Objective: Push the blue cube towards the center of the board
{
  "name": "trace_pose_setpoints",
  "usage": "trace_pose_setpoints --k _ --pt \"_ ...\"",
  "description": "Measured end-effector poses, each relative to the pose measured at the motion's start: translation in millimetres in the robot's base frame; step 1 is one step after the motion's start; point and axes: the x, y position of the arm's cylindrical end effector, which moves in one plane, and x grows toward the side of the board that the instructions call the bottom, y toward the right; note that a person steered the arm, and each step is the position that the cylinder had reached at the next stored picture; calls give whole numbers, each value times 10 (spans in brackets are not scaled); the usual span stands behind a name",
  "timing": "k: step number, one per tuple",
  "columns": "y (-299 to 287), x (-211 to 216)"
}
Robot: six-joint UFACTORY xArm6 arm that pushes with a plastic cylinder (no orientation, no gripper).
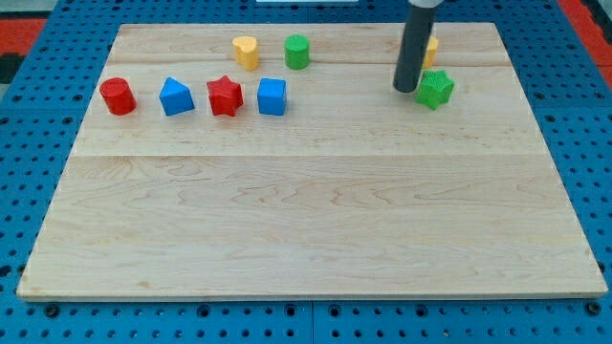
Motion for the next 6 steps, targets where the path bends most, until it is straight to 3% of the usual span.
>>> trace_pose_setpoints --k 2,3,4,6 --pt "-1634 -241" --pt "-1658 -58" --pt "-1017 206" --pt "-1816 271"
